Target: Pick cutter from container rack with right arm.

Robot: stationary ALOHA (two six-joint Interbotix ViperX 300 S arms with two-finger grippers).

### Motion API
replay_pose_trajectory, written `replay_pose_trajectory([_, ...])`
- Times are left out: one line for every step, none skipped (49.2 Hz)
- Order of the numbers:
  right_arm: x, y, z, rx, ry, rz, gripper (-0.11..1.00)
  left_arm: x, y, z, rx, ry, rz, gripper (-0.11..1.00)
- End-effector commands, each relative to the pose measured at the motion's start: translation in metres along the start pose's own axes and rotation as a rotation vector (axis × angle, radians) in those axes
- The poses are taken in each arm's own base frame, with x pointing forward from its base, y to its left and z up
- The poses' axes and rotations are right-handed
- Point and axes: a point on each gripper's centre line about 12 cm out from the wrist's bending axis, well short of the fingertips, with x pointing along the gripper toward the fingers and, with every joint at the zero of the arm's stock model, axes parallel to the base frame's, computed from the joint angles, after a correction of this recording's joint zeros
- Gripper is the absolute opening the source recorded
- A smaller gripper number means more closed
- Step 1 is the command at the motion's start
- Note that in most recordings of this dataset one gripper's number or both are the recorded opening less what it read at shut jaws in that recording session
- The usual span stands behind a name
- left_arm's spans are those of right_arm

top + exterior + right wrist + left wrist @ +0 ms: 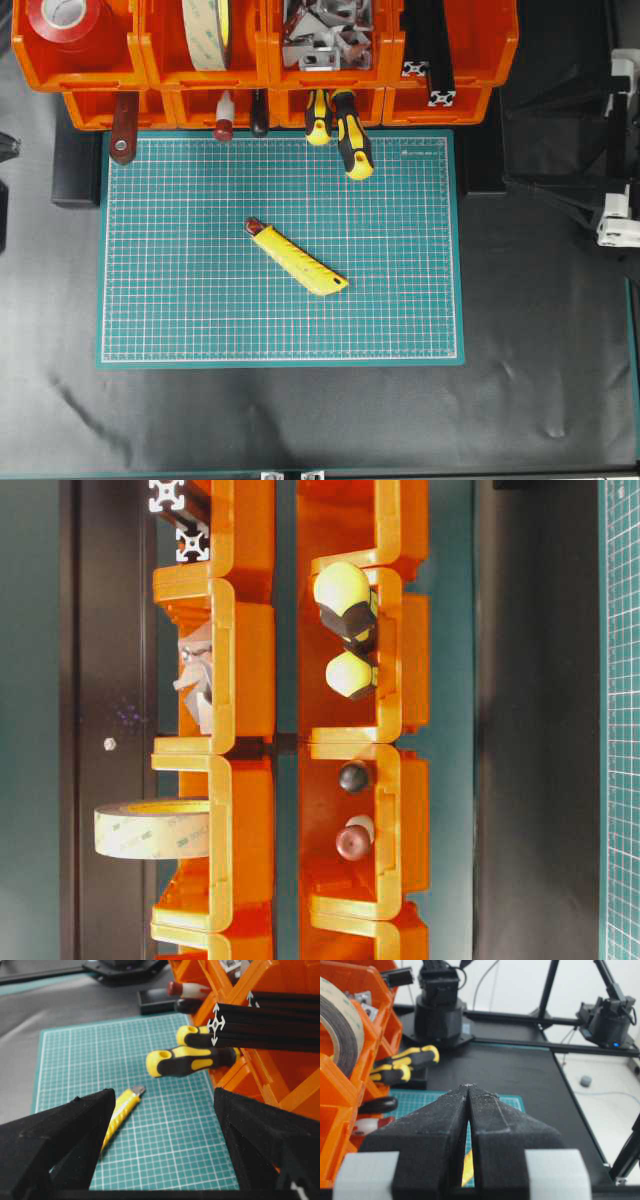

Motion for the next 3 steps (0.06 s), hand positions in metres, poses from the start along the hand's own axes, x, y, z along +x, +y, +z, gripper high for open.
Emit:
replay_pose_trajectory([-0.0008, -0.0004, 0.0047, 0.001, -0.01, -0.005, 0.77, 0.0037, 0.0001, 0.0013, 0.006, 0.001, 0.002, 0.0])
replay_pose_trajectory([-0.0013, -0.0002, 0.0054, 0.0, -0.013, -0.003, 0.77, 0.0033, 0.0003, 0.0016, 0.008, 0.0, 0.003, 0.0])
replay_pose_trajectory([-0.0013, -0.0005, 0.0054, 0.002, -0.012, -0.004, 0.77, 0.0037, 0.0004, 0.0013, 0.009, 0.001, 0.003, 0.0])
